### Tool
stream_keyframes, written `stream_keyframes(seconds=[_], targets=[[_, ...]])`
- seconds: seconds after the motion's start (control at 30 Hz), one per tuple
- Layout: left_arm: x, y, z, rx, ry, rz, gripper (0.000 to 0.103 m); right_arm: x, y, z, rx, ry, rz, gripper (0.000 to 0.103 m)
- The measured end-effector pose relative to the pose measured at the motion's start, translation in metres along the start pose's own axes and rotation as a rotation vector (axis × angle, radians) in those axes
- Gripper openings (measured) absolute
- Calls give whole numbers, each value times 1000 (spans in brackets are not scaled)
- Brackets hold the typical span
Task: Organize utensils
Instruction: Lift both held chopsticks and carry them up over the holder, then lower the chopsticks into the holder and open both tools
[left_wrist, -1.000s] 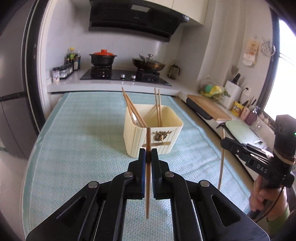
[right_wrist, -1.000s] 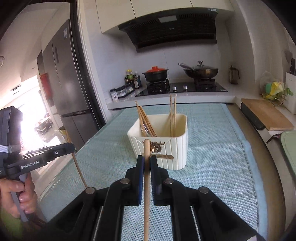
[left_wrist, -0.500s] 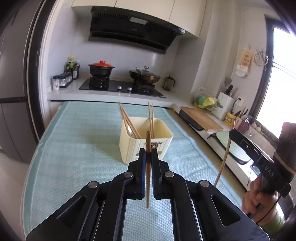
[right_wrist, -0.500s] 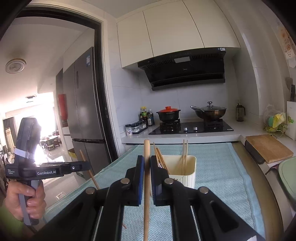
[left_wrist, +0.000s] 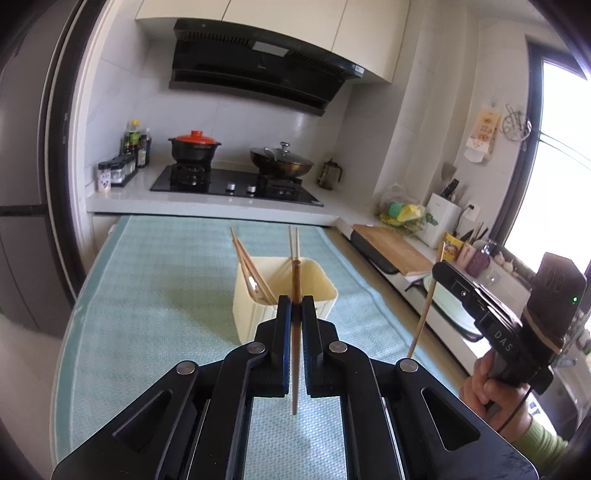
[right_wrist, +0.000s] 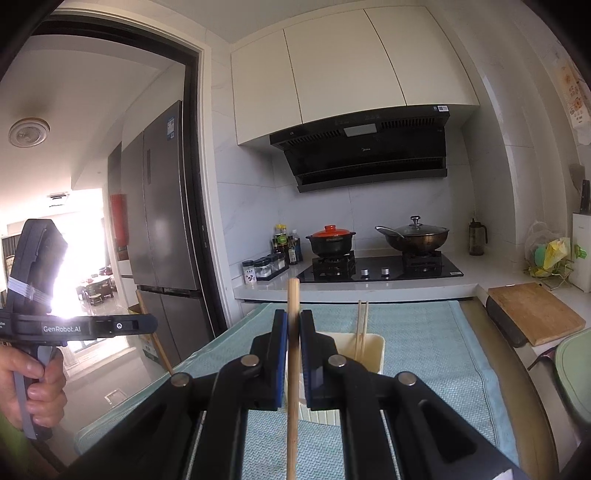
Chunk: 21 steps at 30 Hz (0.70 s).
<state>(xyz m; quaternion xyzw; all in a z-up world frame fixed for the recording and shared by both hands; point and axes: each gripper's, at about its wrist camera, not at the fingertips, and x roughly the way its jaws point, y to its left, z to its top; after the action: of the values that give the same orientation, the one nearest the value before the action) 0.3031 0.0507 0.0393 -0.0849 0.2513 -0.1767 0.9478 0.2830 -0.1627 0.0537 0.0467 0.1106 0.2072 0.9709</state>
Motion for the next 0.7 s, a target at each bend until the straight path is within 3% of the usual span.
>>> stream_keyframes(seconds=[0.23,0.43,0.6,0.7], targets=[[20,-3,67,33,-59,-2,4,45,-17,47,-18,-53,-9,7],[65,-8,122,59,-97,26,4,100,-28,90,-71,-119,-54,7],[126,-3,132,34,-47,23,4,146,-42,90,-79,-133,-73,7],[164,1,124,16,2,21,4,172,-55,73,-51,-82,-72,7]])
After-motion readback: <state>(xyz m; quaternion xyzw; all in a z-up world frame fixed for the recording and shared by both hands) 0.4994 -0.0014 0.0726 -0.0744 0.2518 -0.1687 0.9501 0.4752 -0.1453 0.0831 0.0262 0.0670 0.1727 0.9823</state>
